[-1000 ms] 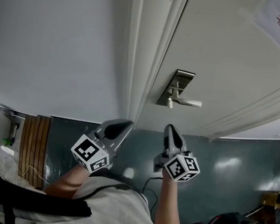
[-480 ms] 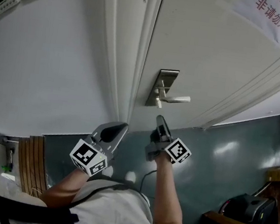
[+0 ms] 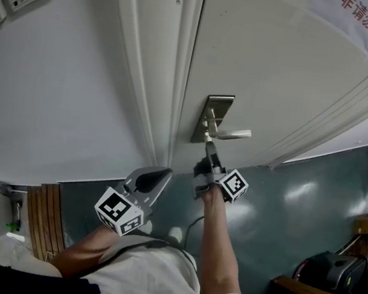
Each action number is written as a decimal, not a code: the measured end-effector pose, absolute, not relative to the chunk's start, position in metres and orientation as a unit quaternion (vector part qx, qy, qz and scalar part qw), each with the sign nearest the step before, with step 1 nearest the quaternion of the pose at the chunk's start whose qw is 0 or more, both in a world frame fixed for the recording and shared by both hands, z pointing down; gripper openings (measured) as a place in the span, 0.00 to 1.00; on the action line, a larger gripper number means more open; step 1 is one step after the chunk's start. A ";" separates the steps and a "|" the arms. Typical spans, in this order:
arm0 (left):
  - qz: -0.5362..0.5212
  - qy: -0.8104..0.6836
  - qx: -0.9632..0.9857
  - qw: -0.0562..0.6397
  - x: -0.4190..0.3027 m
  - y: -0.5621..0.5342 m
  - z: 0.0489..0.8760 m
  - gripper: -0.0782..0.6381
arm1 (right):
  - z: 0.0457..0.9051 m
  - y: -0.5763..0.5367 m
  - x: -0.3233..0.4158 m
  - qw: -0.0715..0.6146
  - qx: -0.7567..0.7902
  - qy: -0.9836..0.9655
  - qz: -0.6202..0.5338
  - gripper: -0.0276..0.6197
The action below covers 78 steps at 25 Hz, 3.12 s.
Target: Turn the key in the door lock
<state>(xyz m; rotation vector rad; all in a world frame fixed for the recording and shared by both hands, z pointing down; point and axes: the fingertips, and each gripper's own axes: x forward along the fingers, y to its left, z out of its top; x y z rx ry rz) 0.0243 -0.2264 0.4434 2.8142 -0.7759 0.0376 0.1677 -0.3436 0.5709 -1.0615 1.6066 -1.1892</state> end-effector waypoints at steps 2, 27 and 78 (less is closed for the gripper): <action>0.013 -0.268 0.957 0.111 0.023 -0.230 0.443 0.12 | 0.575 -0.348 0.167 0.426 -0.421 0.641 -0.480 0.34; -0.001 -0.298 0.949 0.106 0.022 -0.238 0.438 0.12 | 0.554 -0.359 0.155 0.034 -0.610 0.759 -0.225 0.10; 0.006 -0.329 0.940 0.091 0.018 -0.205 0.432 0.12 | 0.567 -0.353 0.132 -0.543 -0.392 0.628 0.395 0.16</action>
